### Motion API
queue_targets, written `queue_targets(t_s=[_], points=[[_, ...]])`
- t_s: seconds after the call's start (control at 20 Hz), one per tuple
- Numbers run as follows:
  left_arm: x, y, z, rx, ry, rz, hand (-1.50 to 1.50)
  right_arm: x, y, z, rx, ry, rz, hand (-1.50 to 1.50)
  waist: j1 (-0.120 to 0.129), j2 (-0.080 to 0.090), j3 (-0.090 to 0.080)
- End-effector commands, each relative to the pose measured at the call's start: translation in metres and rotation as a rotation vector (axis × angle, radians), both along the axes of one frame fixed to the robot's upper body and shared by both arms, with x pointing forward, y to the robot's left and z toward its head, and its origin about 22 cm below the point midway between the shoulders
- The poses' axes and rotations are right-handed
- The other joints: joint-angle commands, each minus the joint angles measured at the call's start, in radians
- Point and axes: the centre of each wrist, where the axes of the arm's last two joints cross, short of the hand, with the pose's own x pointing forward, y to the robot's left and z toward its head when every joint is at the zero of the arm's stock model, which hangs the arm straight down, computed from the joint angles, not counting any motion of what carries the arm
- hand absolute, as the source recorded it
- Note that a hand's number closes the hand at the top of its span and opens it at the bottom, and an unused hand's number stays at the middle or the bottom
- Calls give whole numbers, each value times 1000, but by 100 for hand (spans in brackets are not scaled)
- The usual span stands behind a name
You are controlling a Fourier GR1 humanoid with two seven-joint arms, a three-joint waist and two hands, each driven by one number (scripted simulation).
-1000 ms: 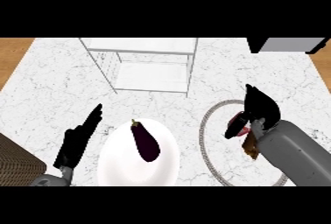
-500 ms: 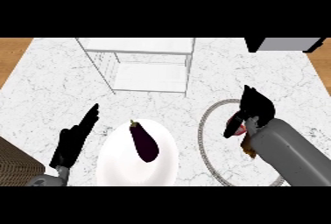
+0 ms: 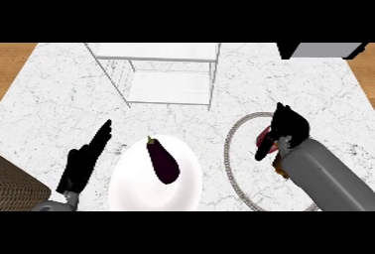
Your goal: Pick the can from the placemat and place it in the tiered shelf
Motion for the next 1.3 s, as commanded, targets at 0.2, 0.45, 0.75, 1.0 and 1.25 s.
queue_targets(t_s=[0.2,0.45,0.75,1.0,1.25], points=[[-3,-6,-6,-12,22,-18,0,16,-17,-25,-66,92,-148,-150,8,5,1],[6,-5,19,-13,-3,-17,0,3,0,-34,-21,70,-126,150,3,2,1],[9,-12,8,-19,-4,0,0,-3,-15,-48,-17,34,-26,150,0,2,1],[-9,3,3,-25,2,-17,0,16,13,-35,-112,-27,-42,150,6,2,1],[10,9,14,10,-11,7,0,-28,87,-16,-22,-114,83,150,-7,-2,0]])
